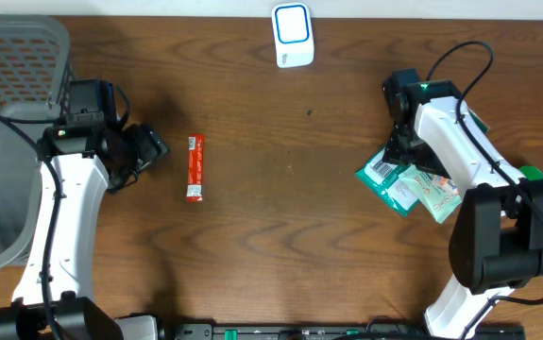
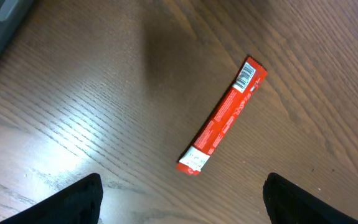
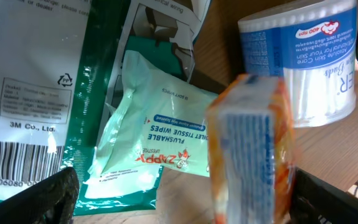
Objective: Scan the item barcode
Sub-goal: 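Move the snack packet to the right edge and set it down, then reach the left gripper to the red toothpaste box and grasp it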
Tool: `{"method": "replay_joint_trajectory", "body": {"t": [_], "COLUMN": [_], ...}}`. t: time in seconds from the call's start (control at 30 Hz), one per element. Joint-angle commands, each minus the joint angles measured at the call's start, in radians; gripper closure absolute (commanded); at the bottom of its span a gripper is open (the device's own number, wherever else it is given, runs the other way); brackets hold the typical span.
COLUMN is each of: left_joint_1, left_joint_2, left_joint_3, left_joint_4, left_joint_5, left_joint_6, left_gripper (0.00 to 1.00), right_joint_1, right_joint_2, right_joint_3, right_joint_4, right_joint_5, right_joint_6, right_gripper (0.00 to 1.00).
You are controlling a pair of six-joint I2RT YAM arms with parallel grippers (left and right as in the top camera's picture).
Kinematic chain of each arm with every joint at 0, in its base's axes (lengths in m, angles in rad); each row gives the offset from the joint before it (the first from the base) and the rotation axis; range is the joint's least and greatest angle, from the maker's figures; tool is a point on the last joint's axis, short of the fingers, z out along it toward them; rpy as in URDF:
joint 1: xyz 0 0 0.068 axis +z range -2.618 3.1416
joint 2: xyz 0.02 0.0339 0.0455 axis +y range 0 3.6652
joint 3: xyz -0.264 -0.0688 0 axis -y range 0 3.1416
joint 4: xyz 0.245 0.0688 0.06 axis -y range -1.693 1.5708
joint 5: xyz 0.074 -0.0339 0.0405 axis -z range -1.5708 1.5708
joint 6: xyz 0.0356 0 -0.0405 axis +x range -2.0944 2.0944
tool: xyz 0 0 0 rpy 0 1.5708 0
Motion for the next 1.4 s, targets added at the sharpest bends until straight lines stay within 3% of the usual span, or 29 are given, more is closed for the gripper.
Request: {"method": "replay_joint_trajectory", "body": {"t": [0.0, 0.1, 0.13, 0.17, 0.23, 0.27, 0.3, 0.37, 0.4, 0.43, 0.47, 0.5, 0.53, 0.57, 0.6, 0.63, 0.67, 0.7, 0.73, 0.77, 0.8, 0.83, 0.87, 0.93, 1.13, 1.17, 1.27, 1.3, 1.37], "left_joint_1": [0.002, 0.002, 0.002, 0.002, 0.002, 0.002, 0.002, 0.002, 0.002, 0.002, 0.002, 0.002, 0.002, 0.002, 0.002, 0.002, 0.002, 0.002, 0.002, 0.002, 0.002, 0.002, 0.002, 0.002, 0.002, 0.002, 0.002, 0.001, -0.006], "left_joint_2": [0.0, 0.0, 0.0, 0.0, 0.0, 0.0, 0.0, 0.0, 0.0, 0.0, 0.0, 0.0, 0.0, 0.0, 0.0, 0.0, 0.0, 0.0, 0.0, 0.0, 0.0, 0.0, 0.0, 0.0, 0.0, 0.0, 0.0, 0.0, 0.0], "left_joint_3": [0.002, 0.002, 0.002, 0.002, 0.002, 0.002, 0.002, 0.002, 0.002, 0.002, 0.002, 0.002, 0.002, 0.002, 0.002, 0.002, 0.002, 0.002, 0.002, 0.002, 0.002, 0.002, 0.002, 0.002, 0.002, 0.002, -0.008, -0.019, -0.038], "left_joint_4": [-0.003, -0.003, -0.003, -0.003, -0.003, -0.003, -0.003, -0.003, -0.003, -0.003, -0.003, -0.003, -0.003, -0.003, -0.003, -0.003, -0.003, -0.003, -0.003, -0.003, -0.002, -0.002, -0.002, 0.005, 0.009, 0.008, 0.007, 0.004, 0.014], "left_joint_5": [-0.006, -0.006, -0.006, -0.006, -0.006, -0.006, -0.006, -0.006, -0.006, -0.006, -0.006, -0.006, -0.006, -0.006, -0.006, -0.006, -0.006, -0.006, -0.006, -0.006, -0.006, -0.006, -0.006, -0.006, -0.006, -0.006, -0.006, -0.006, -0.007], "left_joint_6": [-0.002, -0.002, -0.002, -0.002, -0.002, -0.002, -0.002, -0.002, -0.002, -0.002, -0.002, -0.002, -0.002, -0.002, -0.002, -0.002, -0.002, -0.002, -0.002, -0.002, -0.003, -0.002, -0.002, -0.002, -0.002, -0.001, 0.014, 0.014, 0.014], "left_gripper": [0.15, 0.15, 0.15, 0.15, 0.15, 0.15, 0.15, 0.15, 0.15, 0.15, 0.15, 0.15, 0.15, 0.15, 0.15, 0.15, 0.15, 0.15, 0.15, 0.15, 0.15, 0.15, 0.05, 0.02, 0.02, 0.08, 0.67, 0.92, 0.93], "right_joint_1": [-0.004, -0.003, -0.002, -0.002, -0.002, -0.003, -0.004, -0.004, -0.004, -0.004, -0.004, -0.004, -0.007, -0.008, -0.007, -0.007, -0.008, -0.009, -0.009, -0.009, -0.01, -0.011, -0.011, -0.014, -0.01, -0.006, 0.014, 0.027, 0.05], "right_joint_2": [-0.005, -0.005, -0.005, -0.005, -0.005, -0.005, -0.005, -0.005, -0.005, -0.005, -0.005, -0.005, -0.005, -0.005, -0.005, -0.005, -0.005, -0.005, -0.005, -0.005, -0.005, -0.005, -0.005, -0.005, -0.005, -0.005, -0.005, -0.005, -0.005], "right_joint_3": [-0.004, -0.004, -0.004, -0.004, -0.004, -0.004, -0.004, -0.004, -0.004, -0.004, -0.004, -0.004, -0.004, -0.004, -0.005, -0.005, -0.005, -0.005, -0.005, -0.005, -0.005, -0.005, -0.005, -0.005, -0.005, -0.005, -0.005, -0.005, -0.005], "right_joint_4": [-0.002, -0.003, -0.002, -0.003, -0.014, -0.013, -0.011, -0.01, -0.011, -0.011, -0.016, -0.021, -0.02, -0.02, -0.024, -0.025, -0.025, -0.024, -0.025, -0.025, -0.025, -0.029, -0.032, -0.03, 0.014, 0.039, 0.103, 0.129, 0.159], "right_joint_5": [0.019, 0.01, -0.008, -0.014, -0.022, -0.021, -0.021, -0.02, -0.02, -0.02, -0.021, -0.016, -0.014, -0.014, -0.015, -0.014, -0.014, -0.015, -0.015, -0.014, -0.014, -0.014, -0.013, -0.006, -0.143, -0.231, -0.471, -0.572, -0.669], "right_joint_6": [-0.055, -0.076, -0.108, -0.134, -0.146, -0.146, -0.146, -0.146, -0.148, -0.157, -0.17, -0.172, -0.172, -0.172, -0.182, -0.195, -0.198, -0.198, -0.198, -0.199, -0.198, -0.199, -0.199, -0.198, -0.201, -0.235, -0.354, -0.384, -0.393], "right_gripper": [0.01, 0.05, 0.28, 0.99, 0.99, 0.71, 0.01, 0.01, 0.29, 0.86, 0.99, 0.94, 0.18, 0.01, 0.42, 0.59, 0.44, 0.5, 0.69, 0.62, 0.33, 0.76, 0.84, 0.01, 0.01, 0.04, 0.25, 0.43, 0.53]}}
